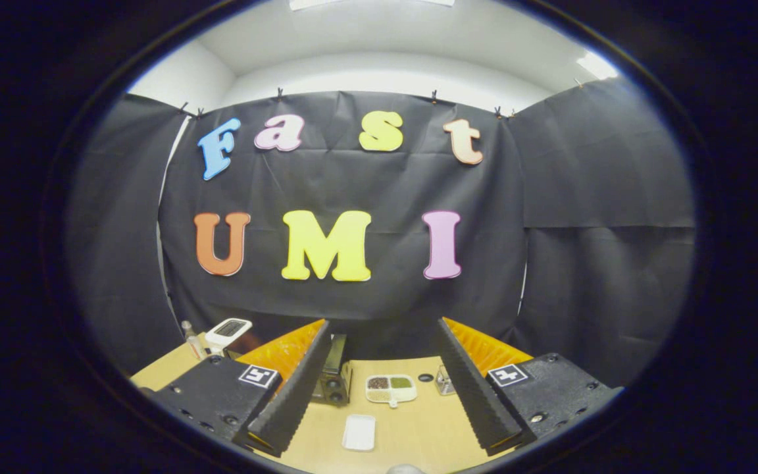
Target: Open the toaster oven, put the food inside, and close the toaster oven door.
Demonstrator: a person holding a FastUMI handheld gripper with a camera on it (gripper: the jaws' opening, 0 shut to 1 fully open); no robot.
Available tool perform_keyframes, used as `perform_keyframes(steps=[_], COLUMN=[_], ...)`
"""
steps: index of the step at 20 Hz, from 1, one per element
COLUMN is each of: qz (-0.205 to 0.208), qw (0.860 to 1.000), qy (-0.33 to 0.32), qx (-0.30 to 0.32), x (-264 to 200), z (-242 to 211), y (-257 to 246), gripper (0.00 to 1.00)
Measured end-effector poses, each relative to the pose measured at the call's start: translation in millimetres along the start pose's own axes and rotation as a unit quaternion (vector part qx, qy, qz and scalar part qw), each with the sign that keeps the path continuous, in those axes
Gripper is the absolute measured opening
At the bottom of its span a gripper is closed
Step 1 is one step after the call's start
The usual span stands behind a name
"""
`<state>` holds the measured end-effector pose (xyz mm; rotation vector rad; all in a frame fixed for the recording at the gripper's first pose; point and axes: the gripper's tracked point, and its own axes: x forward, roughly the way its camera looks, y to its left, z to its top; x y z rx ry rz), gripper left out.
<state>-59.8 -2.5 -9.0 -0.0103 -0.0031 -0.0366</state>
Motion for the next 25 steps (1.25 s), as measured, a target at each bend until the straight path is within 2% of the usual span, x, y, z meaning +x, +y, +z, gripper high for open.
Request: perform_keyframes(steps=[4, 13, 25], qz=[0.015, 0.019, 0.028], qw=[1.0, 1.0, 0.999], qy=[0.006, 0.004, 0.003], qx=[0.012, 0.014, 0.025], x=[-1.7, 2.3, 7.3], z=[-5.0, -14.1, -18.2], y=[-13.3, -39.1, -46.5], gripper=[1.0, 1.0, 1.0])
